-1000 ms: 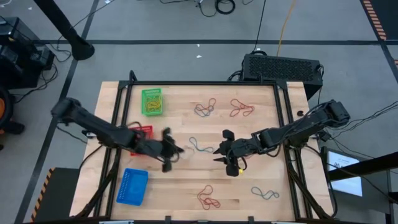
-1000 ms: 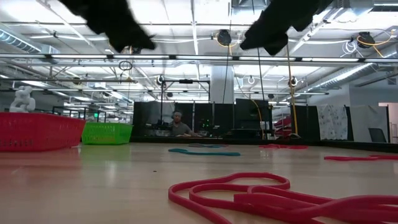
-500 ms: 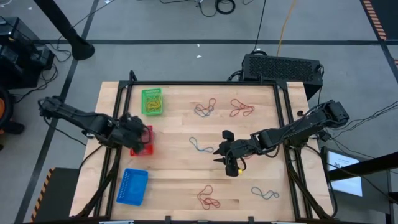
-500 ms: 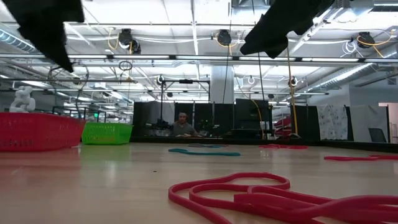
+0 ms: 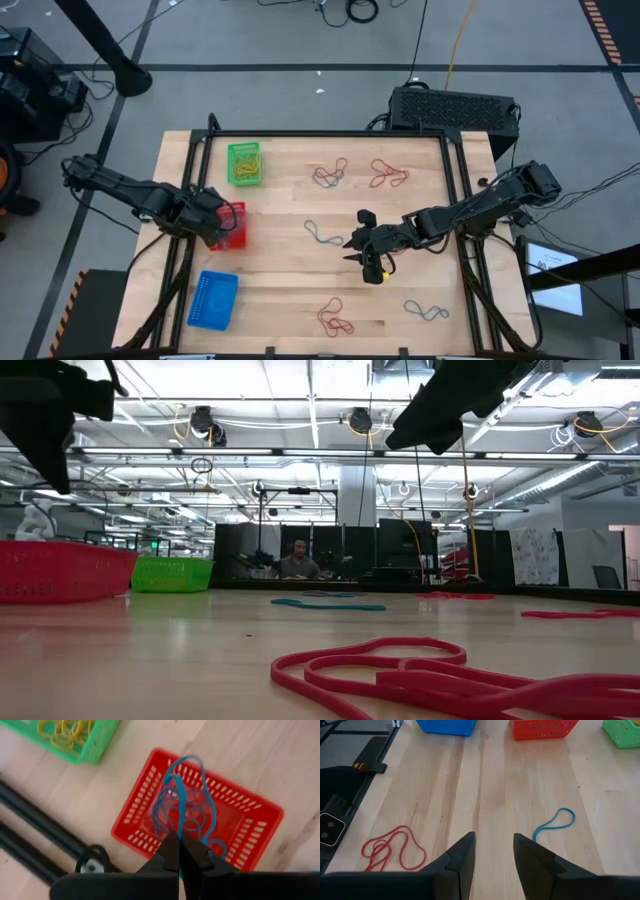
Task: Sort rubber bands into baskets
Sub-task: Put the blue rubber band into the red bin
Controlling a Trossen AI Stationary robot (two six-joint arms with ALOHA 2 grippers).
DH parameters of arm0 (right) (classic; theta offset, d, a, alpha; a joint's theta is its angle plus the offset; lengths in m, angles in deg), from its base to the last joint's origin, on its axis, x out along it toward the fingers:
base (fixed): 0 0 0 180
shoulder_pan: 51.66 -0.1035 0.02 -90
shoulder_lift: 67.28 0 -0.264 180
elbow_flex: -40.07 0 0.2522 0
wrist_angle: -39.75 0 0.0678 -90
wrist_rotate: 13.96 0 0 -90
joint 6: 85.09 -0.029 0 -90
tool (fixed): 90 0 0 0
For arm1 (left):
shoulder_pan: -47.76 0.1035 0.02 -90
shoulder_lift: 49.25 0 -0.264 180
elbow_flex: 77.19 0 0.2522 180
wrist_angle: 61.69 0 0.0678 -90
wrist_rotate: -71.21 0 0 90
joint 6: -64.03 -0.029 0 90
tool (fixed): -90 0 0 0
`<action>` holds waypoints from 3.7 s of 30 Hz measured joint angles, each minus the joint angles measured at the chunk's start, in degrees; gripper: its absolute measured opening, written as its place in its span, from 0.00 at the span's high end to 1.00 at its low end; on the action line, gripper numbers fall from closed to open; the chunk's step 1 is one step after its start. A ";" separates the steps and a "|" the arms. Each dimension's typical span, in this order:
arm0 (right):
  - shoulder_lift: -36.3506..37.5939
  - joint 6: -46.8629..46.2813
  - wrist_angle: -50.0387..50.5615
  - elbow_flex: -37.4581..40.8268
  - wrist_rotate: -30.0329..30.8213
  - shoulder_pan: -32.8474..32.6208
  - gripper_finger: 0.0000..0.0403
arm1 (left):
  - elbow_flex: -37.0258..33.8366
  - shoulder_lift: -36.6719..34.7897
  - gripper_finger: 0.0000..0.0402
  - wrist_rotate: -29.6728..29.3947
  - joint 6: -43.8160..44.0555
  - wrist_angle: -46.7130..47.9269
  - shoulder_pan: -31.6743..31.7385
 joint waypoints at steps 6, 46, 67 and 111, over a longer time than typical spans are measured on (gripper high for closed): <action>-0.02 0.00 -0.02 0.00 0.02 0.00 0.69 | 0.00 0.20 0.99 3.00 0.14 0.67 0.00; -0.04 0.48 0.07 0.00 0.00 0.00 0.69 | -0.02 9.57 0.68 4.83 -7.97 -5.54 -0.01; -1.70 1.50 0.11 -0.04 0.09 0.10 0.69 | -0.04 9.57 0.54 0.53 -11.31 -12.13 -0.12; -28.04 -5.20 -9.11 -0.53 0.99 11.20 0.95 | -26.14 16.61 0.54 -2.94 -55.48 -118.93 -1.62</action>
